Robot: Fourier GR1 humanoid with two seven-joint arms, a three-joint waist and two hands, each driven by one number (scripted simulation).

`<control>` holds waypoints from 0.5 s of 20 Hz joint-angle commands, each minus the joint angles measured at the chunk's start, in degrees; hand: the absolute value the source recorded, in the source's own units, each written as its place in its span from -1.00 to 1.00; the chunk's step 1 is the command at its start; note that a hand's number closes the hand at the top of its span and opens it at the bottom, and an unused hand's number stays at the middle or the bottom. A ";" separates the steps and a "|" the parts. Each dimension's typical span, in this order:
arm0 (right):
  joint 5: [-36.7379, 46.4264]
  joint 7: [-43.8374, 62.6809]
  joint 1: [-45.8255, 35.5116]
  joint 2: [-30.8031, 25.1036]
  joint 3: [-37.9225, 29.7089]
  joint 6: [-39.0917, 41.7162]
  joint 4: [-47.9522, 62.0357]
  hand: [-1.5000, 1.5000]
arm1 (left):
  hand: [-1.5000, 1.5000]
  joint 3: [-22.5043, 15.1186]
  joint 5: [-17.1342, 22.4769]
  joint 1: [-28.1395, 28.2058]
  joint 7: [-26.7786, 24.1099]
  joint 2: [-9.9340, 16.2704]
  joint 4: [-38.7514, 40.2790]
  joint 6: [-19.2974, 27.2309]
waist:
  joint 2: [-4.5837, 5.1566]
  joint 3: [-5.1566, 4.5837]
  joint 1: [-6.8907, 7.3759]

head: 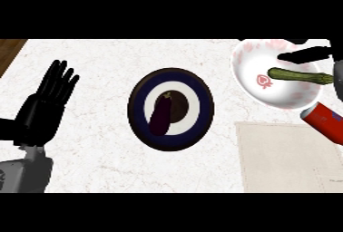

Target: Pick the squash from the placemat and place it in the bowl

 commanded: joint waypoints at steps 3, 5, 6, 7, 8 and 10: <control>-7.94 -3.26 -1.06 -5.41 -8.78 0.58 1.70 -1.00 | 0.00 0.35 -1.81 0.38 -2.87 -0.84 1.95 0.91 | -0.33 -0.13 -1.26; -7.90 -4.23 0.97 -9.02 -9.46 1.40 3.77 -1.00 | 0.00 -0.70 -1.21 1.27 0.14 -1.00 -1.18 1.19 | -0.33 -0.07 -0.73; -8.50 -4.43 1.33 -10.03 -10.20 1.58 4.19 -1.00 | 0.00 0.71 -0.60 0.35 -1.51 -0.26 1.79 -0.05 | -0.21 -0.11 -1.06; -8.95 -6.17 3.28 -9.92 -10.63 1.13 4.38 -1.00 | 0.00 1.63 -0.04 3.53 -2.83 0.90 0.61 -1.91 | -0.47 -0.13 -1.01; -9.36 -4.26 2.45 -13.12 -11.08 3.71 4.72 -1.00 | 0.00 0.96 -0.65 0.73 -1.80 -0.32 1.38 0.03 | -0.50 -0.13 -1.57; -10.58 -5.21 3.96 -14.23 -12.09 5.70 5.62 -1.00 | 0.00 0.71 -1.20 -1.58 1.17 -0.38 1.41 2.02 | -0.58 -0.12 -1.90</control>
